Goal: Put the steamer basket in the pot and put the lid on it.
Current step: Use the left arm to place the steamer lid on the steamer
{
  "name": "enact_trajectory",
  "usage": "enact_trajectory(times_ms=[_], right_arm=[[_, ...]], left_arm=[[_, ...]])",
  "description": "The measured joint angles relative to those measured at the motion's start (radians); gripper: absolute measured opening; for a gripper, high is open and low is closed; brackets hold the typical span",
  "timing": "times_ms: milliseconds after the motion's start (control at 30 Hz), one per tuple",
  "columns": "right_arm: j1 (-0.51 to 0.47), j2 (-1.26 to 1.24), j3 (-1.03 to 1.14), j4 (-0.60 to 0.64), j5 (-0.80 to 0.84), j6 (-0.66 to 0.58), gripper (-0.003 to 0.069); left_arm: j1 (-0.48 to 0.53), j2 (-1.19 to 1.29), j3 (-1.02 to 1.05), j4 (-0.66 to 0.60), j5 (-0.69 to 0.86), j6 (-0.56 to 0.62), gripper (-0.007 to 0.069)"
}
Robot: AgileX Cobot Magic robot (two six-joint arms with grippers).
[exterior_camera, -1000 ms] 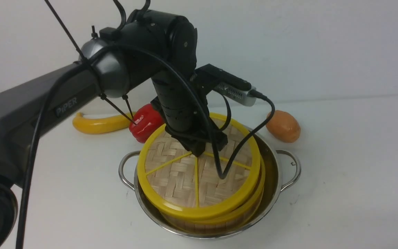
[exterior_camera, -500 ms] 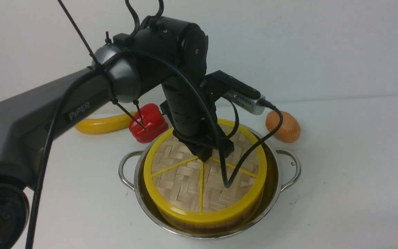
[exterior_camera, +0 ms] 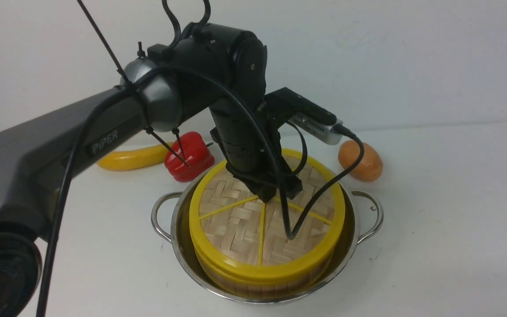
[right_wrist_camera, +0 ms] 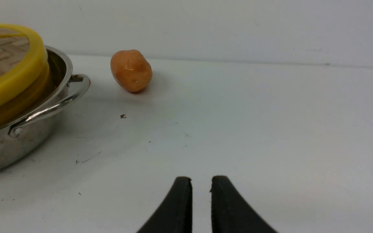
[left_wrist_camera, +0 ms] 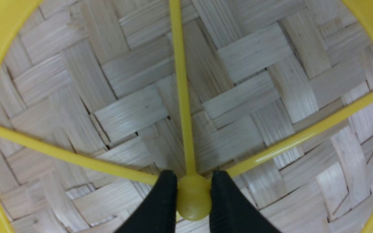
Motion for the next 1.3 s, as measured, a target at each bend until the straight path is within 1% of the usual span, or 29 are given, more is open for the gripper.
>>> enact_trajectory(times_ms=[267, 567, 1067, 1167, 1300], right_arm=[[0.000, 0.000, 0.000, 0.000, 0.000, 0.000, 0.0083], [0.000, 0.000, 0.000, 0.000, 0.000, 0.000, 0.0083], [0.000, 0.000, 0.000, 0.000, 0.000, 0.000, 0.0083], [0.000, 0.000, 0.000, 0.000, 0.000, 0.000, 0.0083], [0.000, 0.000, 0.000, 0.000, 0.000, 0.000, 0.0083]], left_arm=[[0.000, 0.000, 0.000, 0.000, -0.004, 0.004, 0.0115], [0.000, 0.000, 0.000, 0.032, 0.049, 0.003, 0.0134], [0.000, 0.000, 0.000, 0.029, -0.003, 0.007, 0.0148], [0.000, 0.000, 0.000, 0.025, -0.007, 0.024, 0.0171], [0.000, 0.000, 0.000, 0.023, -0.002, 0.030, 0.0220]])
